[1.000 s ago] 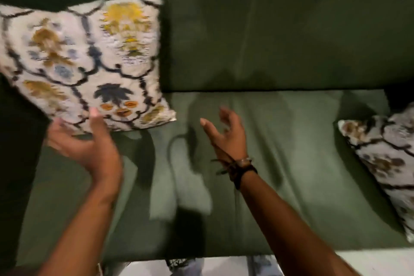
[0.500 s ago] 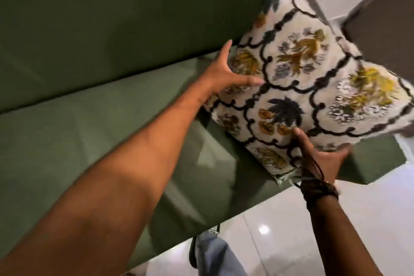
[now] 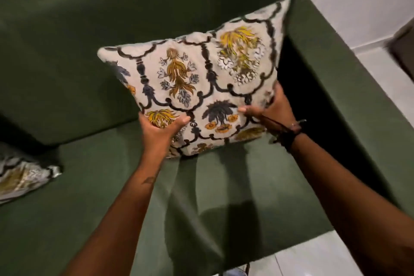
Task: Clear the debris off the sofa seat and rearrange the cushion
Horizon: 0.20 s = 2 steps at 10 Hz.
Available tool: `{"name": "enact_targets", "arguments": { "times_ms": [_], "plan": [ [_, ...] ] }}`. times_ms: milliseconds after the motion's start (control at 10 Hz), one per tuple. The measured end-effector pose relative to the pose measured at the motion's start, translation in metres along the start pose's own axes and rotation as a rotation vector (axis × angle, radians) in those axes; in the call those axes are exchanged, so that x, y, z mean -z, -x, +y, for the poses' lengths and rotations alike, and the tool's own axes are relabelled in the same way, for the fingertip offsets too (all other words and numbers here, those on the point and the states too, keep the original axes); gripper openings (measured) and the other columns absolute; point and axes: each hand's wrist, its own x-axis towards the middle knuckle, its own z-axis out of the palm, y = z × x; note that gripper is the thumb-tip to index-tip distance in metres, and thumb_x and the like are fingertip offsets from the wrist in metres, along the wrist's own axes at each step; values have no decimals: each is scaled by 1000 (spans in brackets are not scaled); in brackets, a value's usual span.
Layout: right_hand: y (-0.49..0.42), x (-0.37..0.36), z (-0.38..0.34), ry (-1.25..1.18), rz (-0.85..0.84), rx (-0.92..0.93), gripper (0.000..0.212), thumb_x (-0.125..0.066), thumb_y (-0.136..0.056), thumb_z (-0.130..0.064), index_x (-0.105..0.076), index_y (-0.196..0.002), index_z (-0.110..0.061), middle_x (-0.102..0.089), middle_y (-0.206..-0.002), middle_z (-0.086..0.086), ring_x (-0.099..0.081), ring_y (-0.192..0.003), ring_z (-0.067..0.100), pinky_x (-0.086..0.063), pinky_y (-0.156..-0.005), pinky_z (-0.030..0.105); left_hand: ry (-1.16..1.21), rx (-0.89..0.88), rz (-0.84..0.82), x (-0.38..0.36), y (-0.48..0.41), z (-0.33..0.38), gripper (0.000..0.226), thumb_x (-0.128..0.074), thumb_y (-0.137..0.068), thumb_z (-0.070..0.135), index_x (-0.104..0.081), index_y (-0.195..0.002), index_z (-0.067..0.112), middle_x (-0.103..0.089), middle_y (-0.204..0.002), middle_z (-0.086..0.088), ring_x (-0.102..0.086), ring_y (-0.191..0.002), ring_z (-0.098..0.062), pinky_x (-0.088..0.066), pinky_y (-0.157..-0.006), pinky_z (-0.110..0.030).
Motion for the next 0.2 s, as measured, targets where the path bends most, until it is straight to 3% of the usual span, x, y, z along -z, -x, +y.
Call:
{"name": "enact_targets", "arguments": {
  "times_ms": [100, 200],
  "plan": [
    [-32, -22, -16, 118, -62, -29, 96, -89, -64, -7, -35, -144, -13, -53, -135, -2, -55, -119, 6, -48, -93, 7, -59, -43, -5, 12, -17, 3, 88, -93, -59, 24, -45, -132, 18, -64, -126, 2, -64, -100, 9, -55, -94, -20],
    [-4, -28, -34, 222, 63, -28, 101, -87, -68, -8, -26, -149, -13, -40, -151, 6, -41, -136, 17, -37, -115, 36, -63, -14, 5, 33, -4, 13, 99, -91, -64, 29, -35, -146, 18, -52, -145, -4, -54, -126, -7, -44, -105, -25]
  ]
}}
